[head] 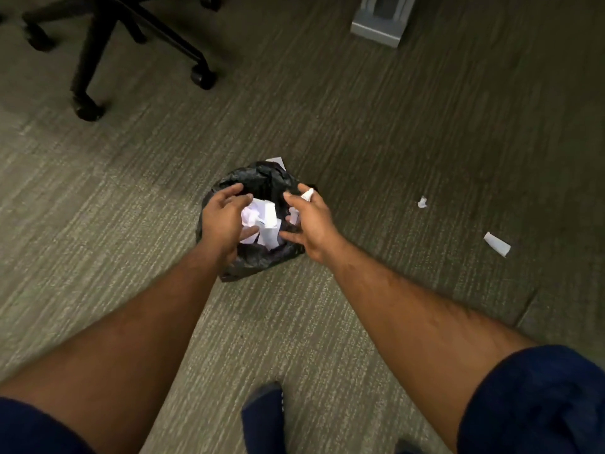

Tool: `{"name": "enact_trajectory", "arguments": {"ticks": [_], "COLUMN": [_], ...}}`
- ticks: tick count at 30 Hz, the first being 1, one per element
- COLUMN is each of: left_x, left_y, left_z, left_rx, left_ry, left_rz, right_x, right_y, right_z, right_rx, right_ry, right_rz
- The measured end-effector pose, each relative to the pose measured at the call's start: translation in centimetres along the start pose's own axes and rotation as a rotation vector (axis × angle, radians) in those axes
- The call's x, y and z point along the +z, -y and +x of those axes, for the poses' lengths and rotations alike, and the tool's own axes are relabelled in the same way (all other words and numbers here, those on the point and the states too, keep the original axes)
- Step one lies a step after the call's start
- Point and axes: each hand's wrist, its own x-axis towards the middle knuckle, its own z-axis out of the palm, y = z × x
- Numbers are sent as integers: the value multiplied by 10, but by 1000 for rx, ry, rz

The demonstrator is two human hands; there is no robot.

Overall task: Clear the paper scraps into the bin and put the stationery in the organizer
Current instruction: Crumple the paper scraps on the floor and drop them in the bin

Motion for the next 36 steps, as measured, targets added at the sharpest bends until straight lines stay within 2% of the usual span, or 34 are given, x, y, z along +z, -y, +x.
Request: {"name": "enact_trajectory", "arguments": {"ticks": [7,16,21,25,31,36], "left_x": [-19,19,51,65,72,89], "left_y": [-4,-8,-29,-55,-72,-55], "left_z": [17,68,91,124,210,287], "left_rx": [-57,44,211,336,278,313], "left_ry": [77,133,175,104,111,210], "left_rz": [59,168,380,557,883,1242], "right_x": [1,-23,-47,-56,-62,-90], "right_y": [4,4,32,54,69,55], "right_z": [6,51,78,108,173,223], "right_rx": [-3,-141,-230,-221,-214,-199], "right_ry": [-81,-142,-193,-224,-227,-265], "right_rz": [-51,-159,-202,-222,-376,-331]}}
